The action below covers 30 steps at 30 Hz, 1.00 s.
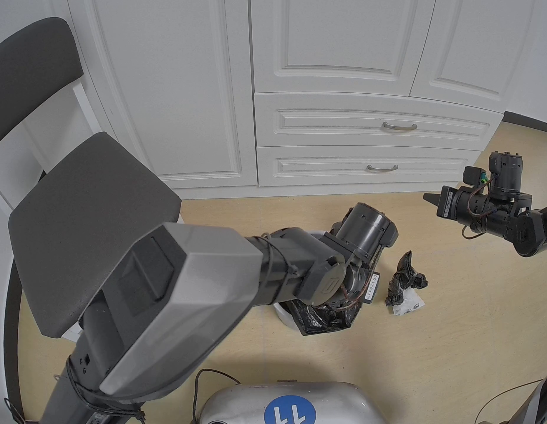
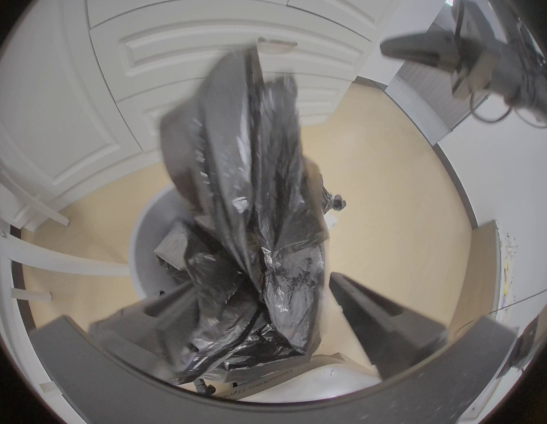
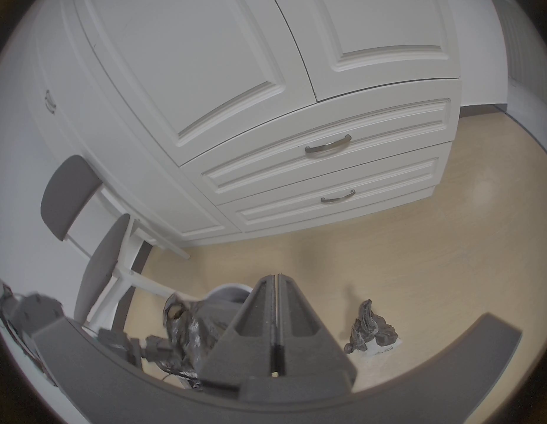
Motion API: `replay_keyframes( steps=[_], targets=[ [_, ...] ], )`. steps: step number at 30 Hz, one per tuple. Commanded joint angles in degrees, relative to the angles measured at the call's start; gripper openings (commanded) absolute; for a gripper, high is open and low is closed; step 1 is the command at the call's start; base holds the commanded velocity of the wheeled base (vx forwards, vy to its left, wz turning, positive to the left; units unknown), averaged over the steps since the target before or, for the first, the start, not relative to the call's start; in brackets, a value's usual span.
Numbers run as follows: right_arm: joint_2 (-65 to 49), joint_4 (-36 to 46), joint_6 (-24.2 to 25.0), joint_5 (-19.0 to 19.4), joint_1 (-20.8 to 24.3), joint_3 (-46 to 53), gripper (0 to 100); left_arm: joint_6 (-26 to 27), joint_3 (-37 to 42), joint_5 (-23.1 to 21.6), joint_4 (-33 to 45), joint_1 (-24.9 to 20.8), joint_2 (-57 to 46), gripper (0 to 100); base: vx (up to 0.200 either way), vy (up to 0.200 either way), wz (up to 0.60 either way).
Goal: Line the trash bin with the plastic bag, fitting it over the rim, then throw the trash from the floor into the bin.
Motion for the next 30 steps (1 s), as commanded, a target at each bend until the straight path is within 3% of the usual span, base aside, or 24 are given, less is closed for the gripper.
replay_keyframes(
  steps=[1,6,15,18,21,23,24,30],
  targets=[
    [-0.9,0.0,-2.4,0.1,0.0,2.4,0,-0.2,-0.2,1.5,1.6,-0.3,-5.0,100,0.000,0.000,0.00],
    [-0.5,0.3,-5.7,0.3,0.8,3.8,0,-0.3,0.2,4.7,3.9,-0.4,-9.4,100,0.000,0.000,0.00],
    [-0.2,0.0,-6.8,0.1,7.3,6.8,0,-0.4,15.8,5.8,2.8,0.3,-19.1,100,0.000,0.000,0.00],
    [0.6,-0.1,-6.7,-0.2,10.0,7.1,0,-0.4,22.5,5.8,-1.3,2.6,-20.7,100,0.000,0.000,0.00],
    [4.4,-0.3,-6.0,-1.5,14.5,6.5,0,-0.4,34.2,5.8,-14.0,6.4,-22.6,100,0.000,0.000,0.00],
    [4.4,-0.3,-6.0,-1.5,14.5,6.5,0,-0.4,34.2,5.8,-14.0,6.4,-22.6,100,0.000,0.000,0.00],
    [8.4,-0.3,-5.1,-5.0,16.5,4.8,0,-0.3,43.0,5.6,-23.7,8.1,-24.9,100,0.000,0.000,0.00],
    [13.5,-0.3,-2.4,-8.3,18.2,0.8,0,0.2,51.8,5.4,-34.4,9.5,-27.9,100,0.000,0.000,0.00]
  ],
)
